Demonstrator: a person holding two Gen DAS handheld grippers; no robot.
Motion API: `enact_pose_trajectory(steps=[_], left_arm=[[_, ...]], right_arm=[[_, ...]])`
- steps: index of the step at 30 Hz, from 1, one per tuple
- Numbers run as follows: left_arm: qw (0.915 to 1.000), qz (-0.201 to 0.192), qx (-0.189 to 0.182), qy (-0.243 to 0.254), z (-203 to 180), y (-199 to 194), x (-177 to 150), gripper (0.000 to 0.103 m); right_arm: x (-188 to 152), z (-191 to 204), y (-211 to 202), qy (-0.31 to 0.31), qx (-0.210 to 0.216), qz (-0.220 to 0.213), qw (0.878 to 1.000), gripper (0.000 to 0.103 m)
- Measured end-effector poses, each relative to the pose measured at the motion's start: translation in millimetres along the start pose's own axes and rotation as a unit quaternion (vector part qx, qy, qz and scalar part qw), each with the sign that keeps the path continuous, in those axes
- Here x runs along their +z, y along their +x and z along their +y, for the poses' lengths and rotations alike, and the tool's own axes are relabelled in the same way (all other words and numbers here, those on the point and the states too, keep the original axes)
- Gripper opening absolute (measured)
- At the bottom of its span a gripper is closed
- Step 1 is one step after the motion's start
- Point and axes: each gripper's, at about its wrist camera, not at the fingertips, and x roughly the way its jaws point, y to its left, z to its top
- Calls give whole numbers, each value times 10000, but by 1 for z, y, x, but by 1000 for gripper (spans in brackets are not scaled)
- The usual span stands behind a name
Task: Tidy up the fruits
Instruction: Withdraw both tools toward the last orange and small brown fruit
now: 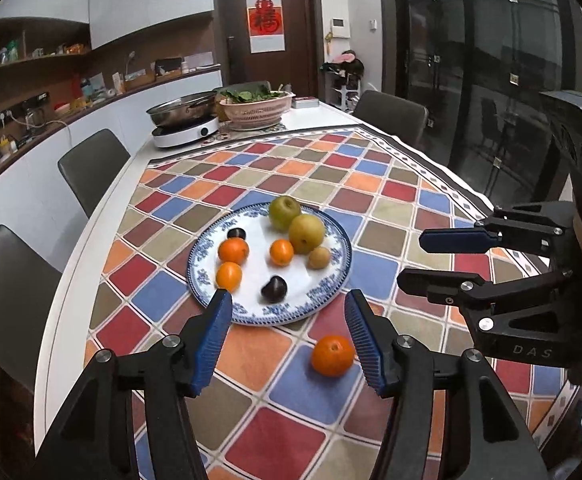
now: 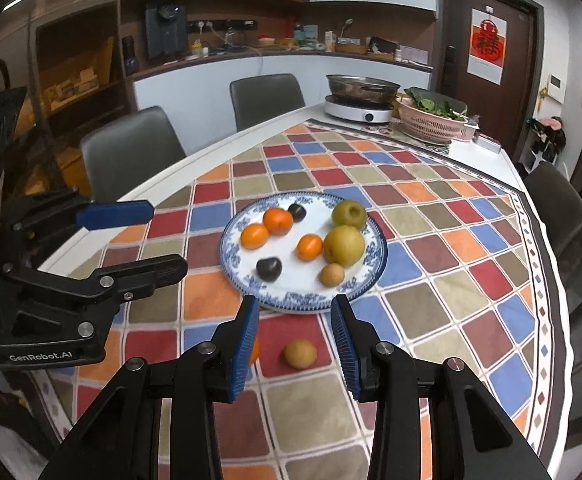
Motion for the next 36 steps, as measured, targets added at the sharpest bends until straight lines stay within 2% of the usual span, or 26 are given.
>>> enact_pose_trajectory(steps=[8,24,36], left_arm=[[9995,216,-212,74,-14,9,-20,58],[9950,681,-627,381,-25,51,-51,58],[9919,952,-836,122,-20,88,-54,57]], right_arm=[[-18,4,5,-333,72,238,9991,38],[-51,3,41,-515,250,654,9962,38],[-55,-11,78,-261,383,968,9942,38]])
